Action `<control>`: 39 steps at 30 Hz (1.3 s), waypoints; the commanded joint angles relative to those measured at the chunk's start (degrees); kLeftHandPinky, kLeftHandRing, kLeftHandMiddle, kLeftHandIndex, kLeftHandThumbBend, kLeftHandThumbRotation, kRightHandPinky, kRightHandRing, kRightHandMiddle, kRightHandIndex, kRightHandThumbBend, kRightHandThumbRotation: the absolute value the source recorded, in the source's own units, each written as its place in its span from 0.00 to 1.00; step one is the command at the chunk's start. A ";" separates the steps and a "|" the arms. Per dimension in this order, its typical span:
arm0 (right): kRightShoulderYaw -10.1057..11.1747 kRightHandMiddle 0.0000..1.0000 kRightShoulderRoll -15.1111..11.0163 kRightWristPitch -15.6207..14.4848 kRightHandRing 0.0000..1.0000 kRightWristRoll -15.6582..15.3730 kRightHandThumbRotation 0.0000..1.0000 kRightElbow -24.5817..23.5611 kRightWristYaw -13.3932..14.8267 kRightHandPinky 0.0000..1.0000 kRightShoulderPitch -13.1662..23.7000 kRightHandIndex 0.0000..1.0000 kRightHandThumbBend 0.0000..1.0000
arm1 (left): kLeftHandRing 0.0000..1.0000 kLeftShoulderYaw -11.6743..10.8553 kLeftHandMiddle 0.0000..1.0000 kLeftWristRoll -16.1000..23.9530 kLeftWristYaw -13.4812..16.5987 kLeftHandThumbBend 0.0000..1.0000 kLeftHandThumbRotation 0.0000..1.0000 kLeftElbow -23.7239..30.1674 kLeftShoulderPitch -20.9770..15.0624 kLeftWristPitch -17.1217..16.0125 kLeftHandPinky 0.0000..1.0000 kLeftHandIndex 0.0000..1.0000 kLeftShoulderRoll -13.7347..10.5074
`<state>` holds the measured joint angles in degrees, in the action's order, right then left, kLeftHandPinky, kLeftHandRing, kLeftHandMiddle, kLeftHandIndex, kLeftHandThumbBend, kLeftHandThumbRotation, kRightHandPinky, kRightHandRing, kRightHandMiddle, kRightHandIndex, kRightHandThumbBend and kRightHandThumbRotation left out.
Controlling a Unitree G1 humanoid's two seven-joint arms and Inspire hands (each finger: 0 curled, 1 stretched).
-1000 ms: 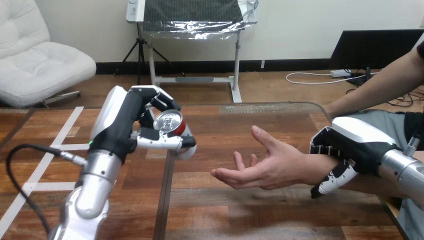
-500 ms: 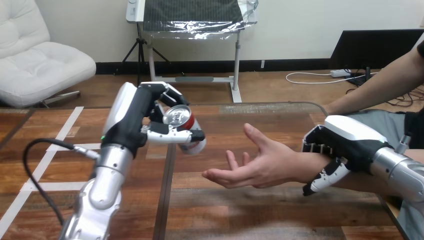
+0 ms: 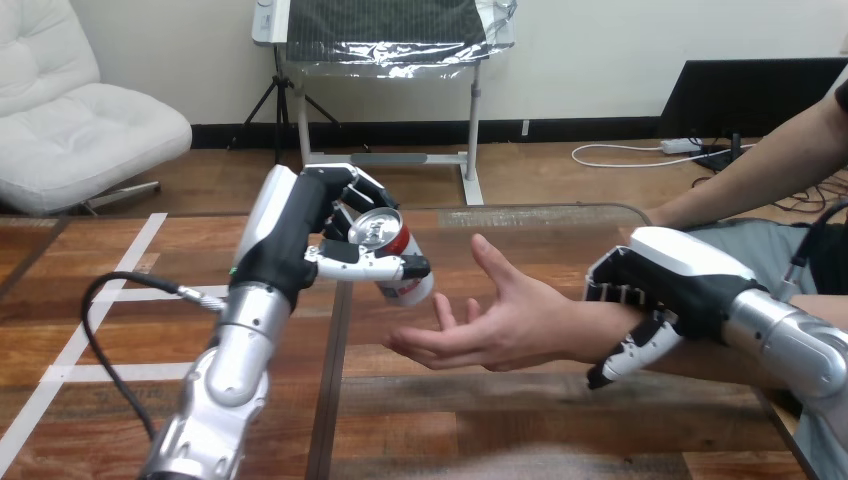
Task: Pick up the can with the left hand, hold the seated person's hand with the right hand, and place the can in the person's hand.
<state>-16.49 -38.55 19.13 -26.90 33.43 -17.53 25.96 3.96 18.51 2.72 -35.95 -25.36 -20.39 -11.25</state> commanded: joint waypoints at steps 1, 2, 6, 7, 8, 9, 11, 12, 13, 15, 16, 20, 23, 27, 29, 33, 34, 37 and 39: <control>0.48 0.43 2.37 -2.38 0.38 1.20 0.09 -0.45 -0.99 0.34 0.47 0.44 0.81 | 0.27 0.45 0.37 -1.24 1.58 0.79 0.00 -3.33 -7.81 -3.29 0.23 0.40 1.85; 0.48 0.43 2.45 -2.62 0.38 1.15 0.09 -0.68 -1.08 0.34 0.47 0.44 0.81 | 0.28 0.46 0.38 -1.27 1.63 0.79 0.00 -3.86 -8.04 -3.59 0.23 0.40 1.99; 0.56 0.43 2.97 -3.00 0.38 1.27 0.11 -1.42 -1.27 0.34 0.55 0.44 0.81 | 0.29 0.65 0.38 -1.16 1.99 0.79 0.00 -6.38 -9.40 -3.90 0.25 0.40 3.04; 0.59 0.43 3.11 -3.08 0.38 1.36 0.11 -1.48 -1.30 0.34 0.57 0.44 0.81 | 0.29 0.70 0.38 -1.12 2.05 0.79 0.00 -6.90 -9.68 -4.01 0.25 0.40 3.24; 0.62 0.43 3.21 -3.15 0.38 1.41 0.11 -1.54 -1.33 0.34 0.59 0.44 0.81 | 0.29 0.72 0.39 -1.09 2.10 0.79 0.00 -7.31 -9.89 -4.12 0.25 0.40 3.37; 0.62 0.43 3.34 -3.29 0.38 1.49 0.11 -1.81 -1.45 0.34 0.60 0.44 0.81 | 0.29 0.80 0.39 -1.11 2.08 0.79 0.00 -8.00 -10.26 -4.20 0.25 0.40 3.68; 0.62 0.43 3.47 -3.51 0.38 1.52 0.11 -2.17 -1.60 0.34 0.61 0.44 0.81 | 0.30 0.85 0.39 -1.14 2.07 0.79 0.00 -8.93 -10.72 -4.44 0.26 0.40 3.98; 0.62 0.43 3.57 -3.48 0.38 1.61 0.11 -2.31 -1.70 0.34 0.66 0.44 0.81 | 0.30 0.93 0.39 -1.11 2.18 0.78 0.00 -9.72 -11.08 -4.81 0.27 0.40 4.28; 0.63 0.43 3.63 -3.46 0.38 1.67 0.11 -2.39 -1.76 0.34 0.68 0.44 0.81 | 0.31 0.98 0.39 -1.09 2.28 0.79 0.00 -10.27 -11.32 -5.12 0.27 0.40 4.45; 0.63 0.43 3.74 -3.61 0.38 1.71 0.12 -2.75 -1.96 0.34 0.71 0.44 0.81 | 0.31 1.15 0.39 -0.94 2.55 0.79 0.00 -11.51 -11.88 -5.70 0.27 0.40 4.82; 0.63 0.43 3.79 -3.75 0.38 1.68 0.12 -2.97 -2.07 0.34 0.72 0.44 0.81 | 0.31 1.23 0.39 -0.84 2.70 0.79 0.00 -12.09 -12.14 -5.94 0.27 0.40 4.96; 0.68 0.44 4.03 -4.78 0.39 1.61 0.13 -3.86 -2.66 0.35 0.77 0.44 0.81 | 0.32 1.63 0.39 -0.39 3.39 0.78 0.00 -14.24 -13.10 -6.69 0.29 0.40 5.49; 0.72 0.44 4.20 -5.05 0.39 1.54 0.13 -4.27 -2.69 0.35 0.79 0.45 0.81 | 0.33 1.79 0.39 -0.39 3.56 0.78 0.00 -15.58 -13.76 -6.69 0.29 0.40 6.05; 0.91 0.44 4.40 -5.59 0.40 1.71 0.14 -5.06 -2.82 0.36 0.64 0.45 0.81 | 0.33 1.86 0.39 -0.81 3.52 0.78 0.00 -17.17 -14.55 -6.40 0.29 0.40 7.09; 1.04 0.44 4.51 -5.70 0.40 1.98 0.14 -5.30 -2.88 0.36 0.57 0.45 0.81 | 0.33 1.94 0.39 -0.80 3.68 0.78 0.00 -17.84 -14.85 -6.50 0.29 0.41 7.38; 1.03 0.44 4.61 -6.45 0.40 1.97 0.14 -5.95 -3.07 0.36 0.58 0.45 0.81 | 0.33 1.99 0.39 -1.12 3.82 0.78 0.00 -19.59 -15.51 -6.89 0.29 0.41 8.35; 1.05 0.44 4.63 -6.43 0.40 2.05 0.15 -5.99 -3.07 0.36 0.57 0.45 0.81 | 0.33 2.04 0.39 -1.17 3.83 0.78 0.00 -19.95 -15.62 -7.03 0.29 0.41 8.53; 1.12 0.44 4.66 -6.64 0.39 2.20 0.15 -6.27 -3.08 0.36 0.50 0.45 0.81 | 0.33 1.97 0.39 -1.63 3.62 0.77 0.00 -21.06 -15.97 -7.23 0.29 0.41 9.26; 1.22 0.44 4.72 -6.46 0.39 2.43 0.15 -6.27 -2.93 0.36 0.42 0.45 0.81 | 0.33 1.84 0.39 -2.08 3.31 0.77 0.00 -21.80 -16.20 -7.16 0.29 0.41 9.78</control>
<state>-16.41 -35.93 12.93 -26.61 27.79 -20.29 26.46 5.19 17.75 6.37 -56.24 -36.10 -25.47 -4.62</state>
